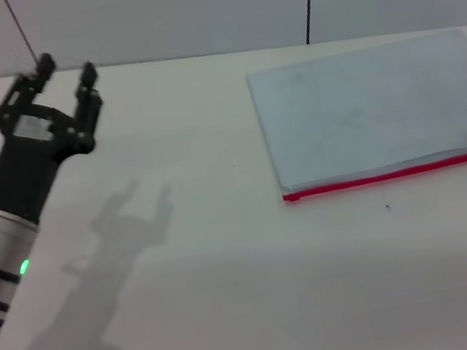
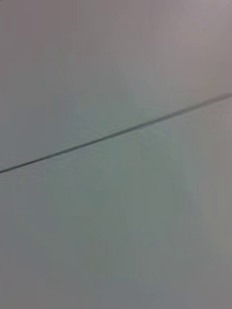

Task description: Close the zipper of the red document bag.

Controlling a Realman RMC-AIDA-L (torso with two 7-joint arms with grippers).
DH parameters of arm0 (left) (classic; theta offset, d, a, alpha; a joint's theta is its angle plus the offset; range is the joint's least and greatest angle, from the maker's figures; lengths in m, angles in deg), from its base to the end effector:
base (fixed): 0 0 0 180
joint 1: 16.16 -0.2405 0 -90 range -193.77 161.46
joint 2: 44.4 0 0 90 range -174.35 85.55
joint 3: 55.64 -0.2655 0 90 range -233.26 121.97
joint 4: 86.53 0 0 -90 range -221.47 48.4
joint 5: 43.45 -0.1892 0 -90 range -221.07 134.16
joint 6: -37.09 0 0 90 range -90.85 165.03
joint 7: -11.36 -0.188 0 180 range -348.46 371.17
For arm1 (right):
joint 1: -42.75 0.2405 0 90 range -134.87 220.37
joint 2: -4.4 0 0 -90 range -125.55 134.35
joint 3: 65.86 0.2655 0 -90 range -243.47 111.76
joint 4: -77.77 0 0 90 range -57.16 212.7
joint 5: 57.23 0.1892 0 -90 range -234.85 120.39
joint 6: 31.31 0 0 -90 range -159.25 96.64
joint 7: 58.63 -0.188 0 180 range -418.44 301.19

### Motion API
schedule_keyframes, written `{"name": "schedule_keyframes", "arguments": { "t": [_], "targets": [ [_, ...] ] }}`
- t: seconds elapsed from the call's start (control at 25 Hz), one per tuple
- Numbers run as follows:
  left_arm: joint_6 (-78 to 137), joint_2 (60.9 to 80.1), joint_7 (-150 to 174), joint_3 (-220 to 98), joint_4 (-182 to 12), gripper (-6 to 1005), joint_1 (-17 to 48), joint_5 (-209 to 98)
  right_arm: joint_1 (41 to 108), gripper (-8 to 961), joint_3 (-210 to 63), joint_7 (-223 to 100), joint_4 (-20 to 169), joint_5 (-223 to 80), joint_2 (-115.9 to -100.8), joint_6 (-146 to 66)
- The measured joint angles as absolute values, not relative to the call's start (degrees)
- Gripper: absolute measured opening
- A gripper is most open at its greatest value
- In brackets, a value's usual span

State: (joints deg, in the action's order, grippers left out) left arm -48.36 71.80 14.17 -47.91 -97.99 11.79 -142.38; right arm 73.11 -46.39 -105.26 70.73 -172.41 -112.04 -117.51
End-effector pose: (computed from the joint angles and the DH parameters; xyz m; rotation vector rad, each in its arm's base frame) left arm -0.2571 0.3546 -0.0016 -1.6849 -0.2051 -0.8861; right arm 0.2792 0.3701 0.0335 -1.7463 0.6280 1.1755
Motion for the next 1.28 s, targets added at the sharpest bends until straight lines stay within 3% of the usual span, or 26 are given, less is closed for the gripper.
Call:
{"name": "schedule_keyframes", "arguments": {
  "t": [1.28],
  "targets": [
    [-54.6, 71.16, 28.3, -47.8, -94.2, 490, 10.7, -139.5, 70.7, 652, -45.2, -89.2, 76.0, -172.3, -112.1, -124.3]
  ]
}}
